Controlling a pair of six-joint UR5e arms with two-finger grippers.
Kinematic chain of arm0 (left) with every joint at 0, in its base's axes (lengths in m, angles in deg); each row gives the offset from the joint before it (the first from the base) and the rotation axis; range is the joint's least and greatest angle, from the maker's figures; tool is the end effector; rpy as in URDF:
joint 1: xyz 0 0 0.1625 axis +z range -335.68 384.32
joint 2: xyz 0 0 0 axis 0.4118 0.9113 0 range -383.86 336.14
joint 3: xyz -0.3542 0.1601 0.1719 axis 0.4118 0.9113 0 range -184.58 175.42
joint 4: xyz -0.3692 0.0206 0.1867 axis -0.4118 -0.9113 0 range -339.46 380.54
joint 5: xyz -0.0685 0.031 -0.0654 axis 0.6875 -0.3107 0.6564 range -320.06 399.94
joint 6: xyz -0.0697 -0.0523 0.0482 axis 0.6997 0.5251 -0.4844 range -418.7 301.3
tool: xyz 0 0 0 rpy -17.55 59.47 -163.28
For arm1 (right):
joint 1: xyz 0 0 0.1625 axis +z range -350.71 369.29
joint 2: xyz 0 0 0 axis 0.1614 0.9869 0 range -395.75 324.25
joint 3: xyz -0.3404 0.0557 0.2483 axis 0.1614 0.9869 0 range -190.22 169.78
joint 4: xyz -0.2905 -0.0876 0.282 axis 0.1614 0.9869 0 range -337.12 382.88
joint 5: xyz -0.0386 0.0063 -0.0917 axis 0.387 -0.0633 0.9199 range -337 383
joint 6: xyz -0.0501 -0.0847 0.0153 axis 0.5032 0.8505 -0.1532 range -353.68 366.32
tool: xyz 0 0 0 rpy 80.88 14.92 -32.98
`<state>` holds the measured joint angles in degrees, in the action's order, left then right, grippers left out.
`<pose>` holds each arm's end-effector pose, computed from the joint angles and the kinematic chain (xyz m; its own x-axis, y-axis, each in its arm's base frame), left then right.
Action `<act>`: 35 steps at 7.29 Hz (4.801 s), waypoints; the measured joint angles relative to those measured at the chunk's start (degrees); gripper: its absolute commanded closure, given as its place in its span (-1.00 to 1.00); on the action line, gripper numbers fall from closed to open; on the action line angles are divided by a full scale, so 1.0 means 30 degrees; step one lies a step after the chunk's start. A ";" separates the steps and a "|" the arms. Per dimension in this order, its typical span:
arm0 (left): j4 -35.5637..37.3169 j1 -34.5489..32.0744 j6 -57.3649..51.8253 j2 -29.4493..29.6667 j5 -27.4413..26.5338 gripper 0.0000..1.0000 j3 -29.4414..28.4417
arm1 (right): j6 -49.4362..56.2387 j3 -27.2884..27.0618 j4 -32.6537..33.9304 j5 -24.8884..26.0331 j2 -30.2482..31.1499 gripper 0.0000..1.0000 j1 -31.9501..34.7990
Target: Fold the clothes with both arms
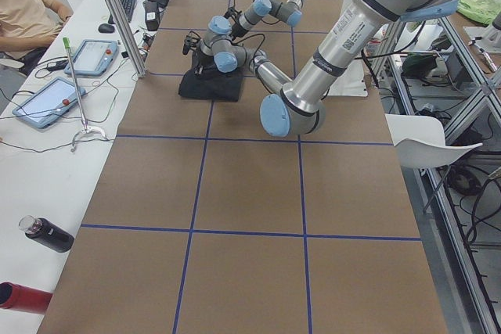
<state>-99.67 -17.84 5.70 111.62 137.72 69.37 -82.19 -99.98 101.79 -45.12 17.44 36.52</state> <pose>0.4980 -0.6124 0.2317 0.5879 0.0453 -0.8077 0.3598 0.8796 0.3112 -0.5489 -0.4742 0.2577 0.6160 0.2899 0.7324 -0.6539 0.7067 0.2702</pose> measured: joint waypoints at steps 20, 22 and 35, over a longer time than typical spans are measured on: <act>-0.3437 -0.2294 -0.4043 -0.4992 0.3584 -1.00 0.3177 | 2.2288 0.2594 0.2120 -0.0550 -0.2704 0.65 -0.0558; -0.3475 -0.2290 -0.4034 -0.5106 0.3564 -1.00 0.3123 | 2.3175 0.2522 0.2003 -0.0487 -0.2735 0.87 -0.0222; -0.3534 -0.2265 -0.3796 -0.5344 0.3528 -1.00 0.3162 | 2.2974 1.0016 -0.2206 -0.2303 -0.6043 -0.95 0.4067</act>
<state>-110.28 -24.64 -5.69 95.59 148.30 78.86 -13.27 -69.93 95.17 -52.03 -0.69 48.72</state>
